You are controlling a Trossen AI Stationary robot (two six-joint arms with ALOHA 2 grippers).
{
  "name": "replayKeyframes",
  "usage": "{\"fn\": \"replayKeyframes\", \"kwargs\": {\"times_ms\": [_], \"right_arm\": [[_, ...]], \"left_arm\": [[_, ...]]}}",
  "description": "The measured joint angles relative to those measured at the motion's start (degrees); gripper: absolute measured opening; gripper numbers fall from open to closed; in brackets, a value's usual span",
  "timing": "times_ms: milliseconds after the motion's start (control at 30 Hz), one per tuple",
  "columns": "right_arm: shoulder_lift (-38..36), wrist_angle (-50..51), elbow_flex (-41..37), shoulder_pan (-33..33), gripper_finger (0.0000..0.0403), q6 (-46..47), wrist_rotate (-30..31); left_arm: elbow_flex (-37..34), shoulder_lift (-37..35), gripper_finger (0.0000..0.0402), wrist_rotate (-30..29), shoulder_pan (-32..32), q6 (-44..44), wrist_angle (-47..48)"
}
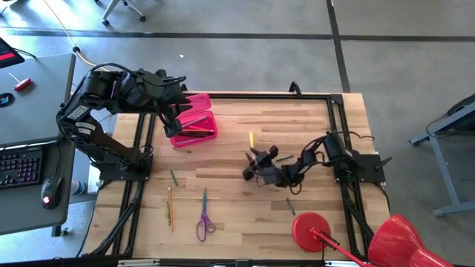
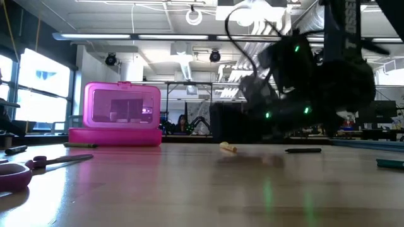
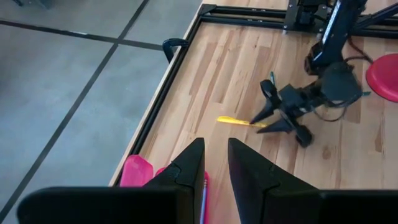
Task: Pick & place school supplies into a supply box
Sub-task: Put the yellow pen into the supply box
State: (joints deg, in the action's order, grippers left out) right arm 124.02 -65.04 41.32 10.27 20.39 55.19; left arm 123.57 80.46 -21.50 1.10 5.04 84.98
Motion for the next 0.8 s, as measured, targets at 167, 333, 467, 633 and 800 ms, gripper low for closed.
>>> {"fn": "replayKeyframes", "kwargs": {"times_ms": [167,333,467,633,800], "right_arm": [[-1.54,3.34,0.02,0.35,0.0133,-0.04,1.73],[-1.79,12.32,0.07,0.83,0.0146,11.37,3.84],[-2.07,21.55,0.33,0.44,0.0146,23.78,3.37],[-2.22,27.29,0.35,-0.49,0.0138,25.23,1.69],[-2.17,28.24,0.26,-1.30,0.0114,25.87,0.17]], "left_arm": [[0.00,0.01,0.0101,0.04,-0.02,0.21,-0.01],[0.00,-0.01,0.0101,0.17,-0.02,1.25,0.02],[0.00,0.00,0.0101,0.15,0.01,1.26,0.02],[0.00,-0.02,0.0101,0.15,0.01,1.25,0.02],[0.00,-0.01,0.0101,0.23,0.00,1.25,0.02]]}}
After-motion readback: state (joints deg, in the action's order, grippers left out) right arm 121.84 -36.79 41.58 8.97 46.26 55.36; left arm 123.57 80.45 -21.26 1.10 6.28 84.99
